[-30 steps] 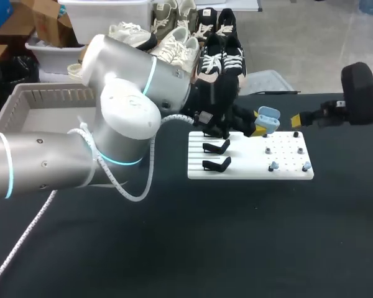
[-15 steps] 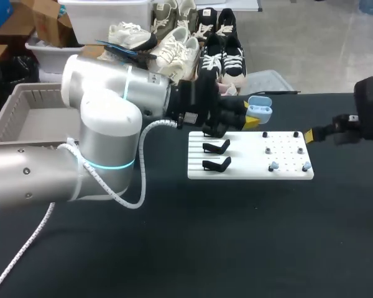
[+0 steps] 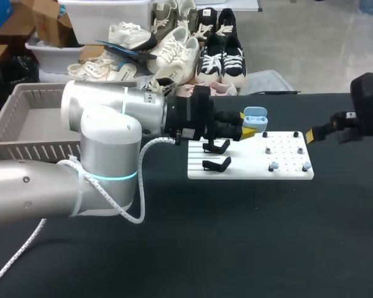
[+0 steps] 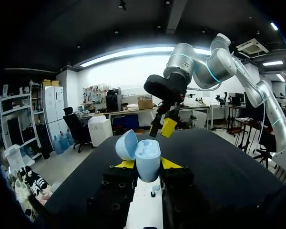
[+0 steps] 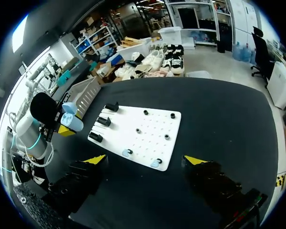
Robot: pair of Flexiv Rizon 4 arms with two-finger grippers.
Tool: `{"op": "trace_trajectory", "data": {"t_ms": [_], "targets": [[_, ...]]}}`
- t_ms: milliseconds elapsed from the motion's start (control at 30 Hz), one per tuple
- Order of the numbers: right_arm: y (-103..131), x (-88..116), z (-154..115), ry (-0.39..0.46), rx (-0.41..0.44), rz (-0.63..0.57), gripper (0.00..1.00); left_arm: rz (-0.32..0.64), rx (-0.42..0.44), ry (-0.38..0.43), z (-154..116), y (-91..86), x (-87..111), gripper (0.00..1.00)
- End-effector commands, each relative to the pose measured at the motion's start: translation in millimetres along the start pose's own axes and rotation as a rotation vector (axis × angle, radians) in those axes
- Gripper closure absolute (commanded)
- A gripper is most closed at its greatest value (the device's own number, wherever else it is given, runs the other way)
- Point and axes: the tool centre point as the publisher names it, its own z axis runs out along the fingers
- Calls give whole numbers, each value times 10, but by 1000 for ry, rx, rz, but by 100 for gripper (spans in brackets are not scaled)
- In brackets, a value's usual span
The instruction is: Pick up each earbud case from the left stands, insert the matching earbuds, close the lid, and place the case in the box.
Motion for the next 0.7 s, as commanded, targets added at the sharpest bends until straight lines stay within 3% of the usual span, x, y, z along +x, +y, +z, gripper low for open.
{"op": "trace_trajectory", "data": {"t_ms": [33, 700], "targets": [[17, -11, 40, 6, 91, 0, 0, -2, -17, -3, -14, -15, 46, 100], [-23, -23, 55, 44, 94, -24, 0, -22, -72, 3, -55, -19, 120, 100]]}}
